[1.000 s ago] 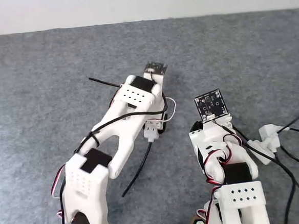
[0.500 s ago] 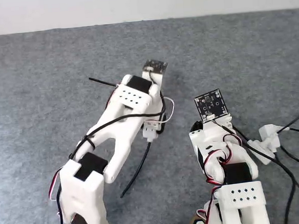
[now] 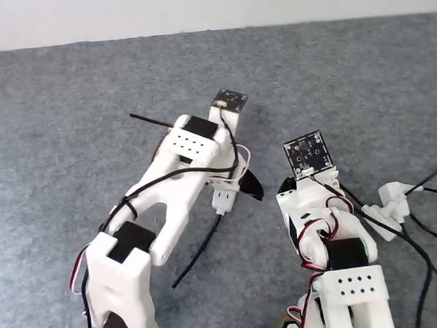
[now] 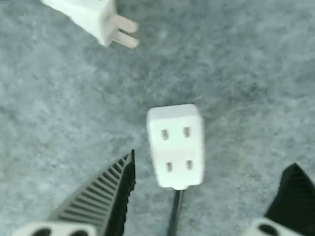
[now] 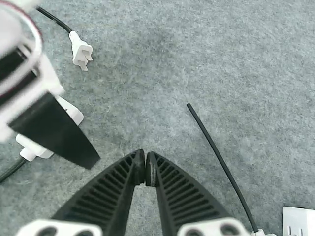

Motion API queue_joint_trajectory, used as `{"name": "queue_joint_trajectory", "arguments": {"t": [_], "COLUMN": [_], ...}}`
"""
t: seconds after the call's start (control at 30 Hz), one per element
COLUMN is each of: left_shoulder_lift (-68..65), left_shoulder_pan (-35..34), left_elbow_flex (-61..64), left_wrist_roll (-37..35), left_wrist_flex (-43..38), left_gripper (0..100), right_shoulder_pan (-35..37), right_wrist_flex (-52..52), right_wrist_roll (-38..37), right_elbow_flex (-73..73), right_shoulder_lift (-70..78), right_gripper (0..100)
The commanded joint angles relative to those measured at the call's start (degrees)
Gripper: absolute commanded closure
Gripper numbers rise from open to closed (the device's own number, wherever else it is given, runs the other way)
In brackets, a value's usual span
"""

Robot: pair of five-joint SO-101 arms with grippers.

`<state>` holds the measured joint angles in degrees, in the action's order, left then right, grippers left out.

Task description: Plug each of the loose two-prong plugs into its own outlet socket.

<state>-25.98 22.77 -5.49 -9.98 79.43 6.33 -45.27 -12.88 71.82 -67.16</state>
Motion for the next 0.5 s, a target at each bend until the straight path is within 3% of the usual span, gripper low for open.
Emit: {"name": "queue_joint_trajectory", "arguments": {"t": [0.0, 0.2, 0.37, 0.47], "left_shoulder_lift": [0.7, 0.8, 1.9, 2.9], "left_shoulder_pan": [-2.4, -2.5, -1.0, 1.1], "left_elbow_flex": [1.1, 9.8, 14.2, 15.2], "left_wrist_roll": [1.3, 6.8, 6.4, 2.1], "left_wrist_flex": [-0.4, -3.5, -6.7, -6.5], "left_gripper": [58, 58, 59, 68], "right_shoulder_pan": [-0.2, -0.2, -0.2, -0.2], "right_wrist_flex": [0.7, 0.7, 0.7, 0.7], "right_wrist_roll": [-0.6, -0.6, -0.6, -0.6], "right_elbow_flex": [-0.7, -0.6, -0.6, -0.6], "right_shoulder_lift": [-1.0, -1.0, -1.0, -1.0], "right_gripper": [99.0, 99.0, 99.0, 99.0]}}
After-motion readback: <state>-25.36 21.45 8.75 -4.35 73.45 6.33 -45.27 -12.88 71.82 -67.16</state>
